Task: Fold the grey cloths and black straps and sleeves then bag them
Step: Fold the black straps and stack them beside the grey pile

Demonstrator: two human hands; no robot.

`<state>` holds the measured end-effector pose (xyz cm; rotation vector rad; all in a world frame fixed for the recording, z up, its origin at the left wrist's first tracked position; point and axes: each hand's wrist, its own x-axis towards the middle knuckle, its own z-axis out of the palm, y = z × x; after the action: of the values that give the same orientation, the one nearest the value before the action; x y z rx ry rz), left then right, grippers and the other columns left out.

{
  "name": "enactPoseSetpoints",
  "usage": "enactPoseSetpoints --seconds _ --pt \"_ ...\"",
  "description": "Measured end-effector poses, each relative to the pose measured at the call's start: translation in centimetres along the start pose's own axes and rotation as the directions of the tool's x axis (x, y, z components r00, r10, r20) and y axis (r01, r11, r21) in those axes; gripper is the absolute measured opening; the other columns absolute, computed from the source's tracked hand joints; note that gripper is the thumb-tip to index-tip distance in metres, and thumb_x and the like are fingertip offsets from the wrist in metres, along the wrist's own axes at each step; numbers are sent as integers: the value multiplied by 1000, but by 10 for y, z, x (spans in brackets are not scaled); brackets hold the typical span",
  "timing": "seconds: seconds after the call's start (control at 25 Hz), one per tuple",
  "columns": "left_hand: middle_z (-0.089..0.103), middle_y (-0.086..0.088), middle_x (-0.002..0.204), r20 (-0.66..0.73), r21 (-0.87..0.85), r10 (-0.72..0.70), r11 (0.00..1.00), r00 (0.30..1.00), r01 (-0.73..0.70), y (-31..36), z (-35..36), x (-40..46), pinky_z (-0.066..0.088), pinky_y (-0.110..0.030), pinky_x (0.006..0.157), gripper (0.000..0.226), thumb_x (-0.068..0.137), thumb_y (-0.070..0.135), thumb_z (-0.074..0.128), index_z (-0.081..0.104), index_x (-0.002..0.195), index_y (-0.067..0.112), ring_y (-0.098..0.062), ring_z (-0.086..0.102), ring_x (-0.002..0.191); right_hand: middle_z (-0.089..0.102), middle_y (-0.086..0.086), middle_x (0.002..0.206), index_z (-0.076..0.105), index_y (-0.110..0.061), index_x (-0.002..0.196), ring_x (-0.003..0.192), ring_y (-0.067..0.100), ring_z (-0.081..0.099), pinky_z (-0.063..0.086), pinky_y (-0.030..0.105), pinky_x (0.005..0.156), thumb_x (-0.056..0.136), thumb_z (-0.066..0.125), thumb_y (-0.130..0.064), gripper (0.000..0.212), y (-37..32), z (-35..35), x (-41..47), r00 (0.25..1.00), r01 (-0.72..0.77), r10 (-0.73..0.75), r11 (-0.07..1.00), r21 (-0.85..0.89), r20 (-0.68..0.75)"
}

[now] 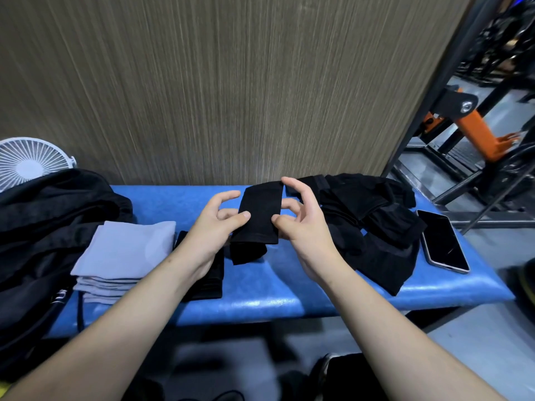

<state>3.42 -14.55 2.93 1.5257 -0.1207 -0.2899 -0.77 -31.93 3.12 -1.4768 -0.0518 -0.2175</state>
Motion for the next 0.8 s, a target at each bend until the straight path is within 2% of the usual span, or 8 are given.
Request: enactPoseSetpoints --seconds 0.16,0.24,0.28,0.4,0.52,0.64,0.72,0.8 --pt "72 -15 105 57 -114 -10 993 998 17 4 1 -2 54 -32 80 40 98 3 58 58 128 29 -21 71 90 71 11 97 47 -28 135 83 10 65 50 27 75 97 58 -6 45 2 -1 2 996 -73 72 997 -18 -45" --pt "71 -13 104 76 -150 -13 988 997 24 6 1 -2 55 -26 72 41 98 1 55 58 130 27 -17 71 86 69 0 95 49 -31 135 92 12 64 49 32 83 99 59 -20 39 9 -4 6 991 -114 112 993 -34 -68" --pt "70 -13 104 83 -162 -10 987 997 24 7 1 -2 54 -22 67 42 98 0 55 57 131 26 -15 70 83 71 -4 102 51 -31 135 100 14 64 49 35 89 99 57 -31 36 13 -6 10 987 -146 144 989 -26 -69" --pt "67 -16 108 107 -206 5 978 994 18 11 -2 -4 55 -20 63 45 98 -1 54 56 133 26 -16 68 83 70 8 126 59 -21 134 122 29 62 46 49 107 103 39 -54 50 26 -12 16 967 -254 254 967 9 32" --pt "66 -15 104 116 -243 23 970 993 6 15 -5 -5 56 -21 67 46 98 -2 54 57 133 27 -15 69 83 68 1 131 60 -21 136 130 23 57 35 49 114 105 17 -59 66 32 -13 16 920 -353 337 934 51 197" --pt "69 -12 99 115 -264 35 965 993 -4 18 -10 -5 56 -21 71 45 98 -2 52 56 134 25 -15 70 84 63 -7 138 56 -25 140 132 14 55 32 44 116 108 23 -47 51 38 -6 15 883 -399 351 911 105 311" --pt "70 -10 94 122 -270 45 963 991 -11 19 -12 -4 57 -23 72 45 99 -1 50 56 135 24 -16 69 83 64 0 132 54 -16 142 121 19 58 37 43 108 103 37 -20 42 40 -2 13 888 -354 297 929 110 352" --pt "70 -7 88 114 -260 51 965 992 -20 20 -14 -4 57 -23 70 43 99 -1 49 56 133 24 -15 69 79 67 5 119 54 -12 140 109 19 61 42 35 98 93 45 2 50 39 0 12 891 -316 259 943 101 372"
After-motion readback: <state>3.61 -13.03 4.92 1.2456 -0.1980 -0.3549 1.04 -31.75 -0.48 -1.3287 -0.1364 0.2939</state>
